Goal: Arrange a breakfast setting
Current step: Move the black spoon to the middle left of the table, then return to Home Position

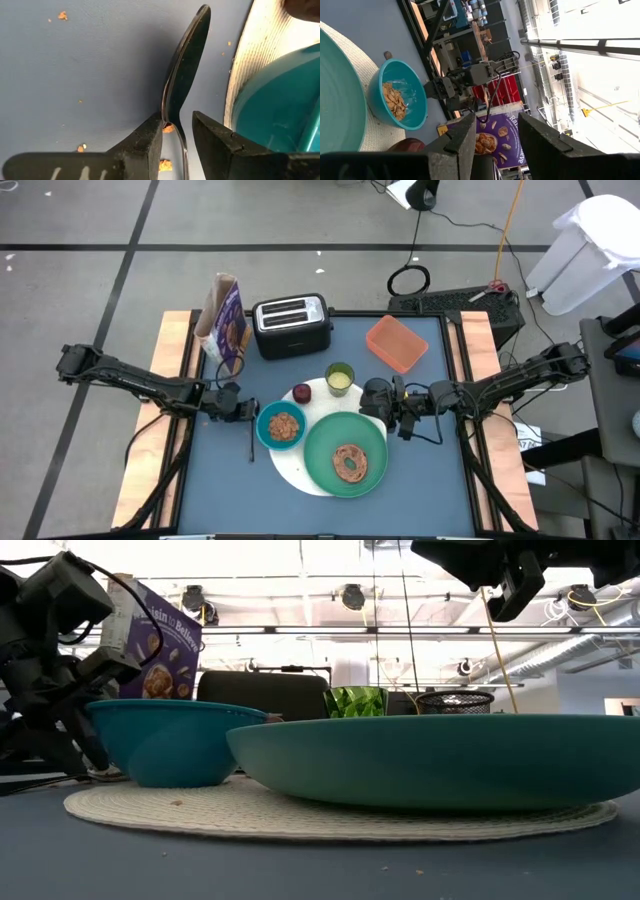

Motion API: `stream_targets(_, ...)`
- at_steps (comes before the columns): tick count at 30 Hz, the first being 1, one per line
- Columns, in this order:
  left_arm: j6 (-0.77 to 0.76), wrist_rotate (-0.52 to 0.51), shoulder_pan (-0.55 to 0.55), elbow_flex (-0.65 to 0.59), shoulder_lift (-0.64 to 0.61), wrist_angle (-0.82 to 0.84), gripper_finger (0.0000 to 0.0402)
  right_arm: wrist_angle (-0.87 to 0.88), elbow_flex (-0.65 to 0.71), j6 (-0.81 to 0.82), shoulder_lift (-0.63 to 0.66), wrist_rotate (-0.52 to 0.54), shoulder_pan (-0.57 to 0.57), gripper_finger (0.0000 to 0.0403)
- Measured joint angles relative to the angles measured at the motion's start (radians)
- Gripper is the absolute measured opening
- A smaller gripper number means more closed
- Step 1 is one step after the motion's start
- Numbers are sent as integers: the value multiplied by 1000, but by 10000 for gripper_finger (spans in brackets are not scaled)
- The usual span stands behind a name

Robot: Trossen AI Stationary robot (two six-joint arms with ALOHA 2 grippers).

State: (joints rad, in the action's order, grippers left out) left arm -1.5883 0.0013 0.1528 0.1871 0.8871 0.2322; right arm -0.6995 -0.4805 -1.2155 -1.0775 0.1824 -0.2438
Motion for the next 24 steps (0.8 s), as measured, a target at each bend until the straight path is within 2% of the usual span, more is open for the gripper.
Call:
stream_targets(12,-19,40,0,0,-8,4,115,0,0,0,0,0,0,141)
stream_targets(24,-37,87,6,-1,-107,4,115,0,1,0,0,0,0,141)
